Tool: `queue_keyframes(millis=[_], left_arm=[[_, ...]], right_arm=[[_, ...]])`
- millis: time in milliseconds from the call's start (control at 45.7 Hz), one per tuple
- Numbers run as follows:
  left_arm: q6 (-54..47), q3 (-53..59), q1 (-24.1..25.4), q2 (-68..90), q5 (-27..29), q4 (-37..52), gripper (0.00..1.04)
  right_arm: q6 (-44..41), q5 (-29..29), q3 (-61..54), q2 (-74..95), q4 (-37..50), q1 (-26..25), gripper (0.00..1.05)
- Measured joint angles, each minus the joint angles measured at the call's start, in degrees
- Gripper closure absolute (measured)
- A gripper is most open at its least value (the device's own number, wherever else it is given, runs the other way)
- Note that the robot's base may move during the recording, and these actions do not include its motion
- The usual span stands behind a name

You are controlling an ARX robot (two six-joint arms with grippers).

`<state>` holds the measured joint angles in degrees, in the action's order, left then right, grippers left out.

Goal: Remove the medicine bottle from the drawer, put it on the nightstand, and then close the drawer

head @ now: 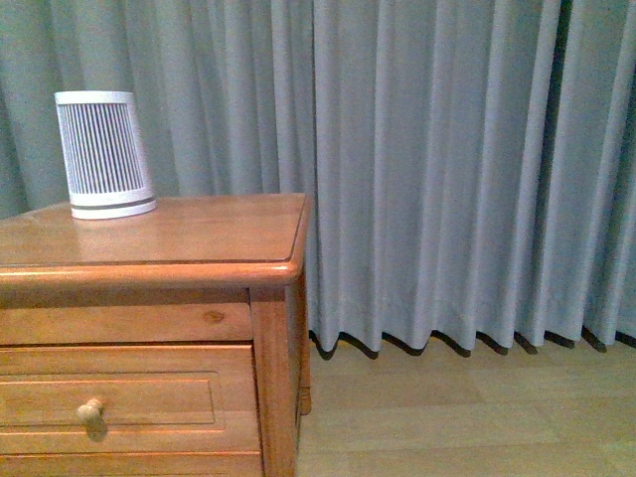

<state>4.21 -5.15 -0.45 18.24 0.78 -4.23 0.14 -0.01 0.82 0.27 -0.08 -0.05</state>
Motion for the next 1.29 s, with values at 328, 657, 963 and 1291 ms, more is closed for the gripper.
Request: queue_keyframes(millis=[328, 657, 963, 1291], left_arm=[[-1.14, -12.31, -0.9, 57.31, -1.97, 51.76, 0.07], [1.68, -31.26, -2.43, 90.86, -1.62, 55.65, 0.07], [2.78, -41.13, 0.0, 100.5, -2.03, 55.6, 0.07], [1.51, -48.24, 2.21, 108.15, -4.22, 55.69, 0.07]], right_arm=[[0.0, 0.0, 0.0, 0.0, 0.0, 0.0, 0.07], [0.0, 0.0, 0.0, 0.0, 0.0, 0.0, 0.07], [0.0, 0.0, 0.0, 0.0, 0.0, 0.0, 0.07], [0.0, 0.0, 0.0, 0.0, 0.0, 0.0, 0.07]])
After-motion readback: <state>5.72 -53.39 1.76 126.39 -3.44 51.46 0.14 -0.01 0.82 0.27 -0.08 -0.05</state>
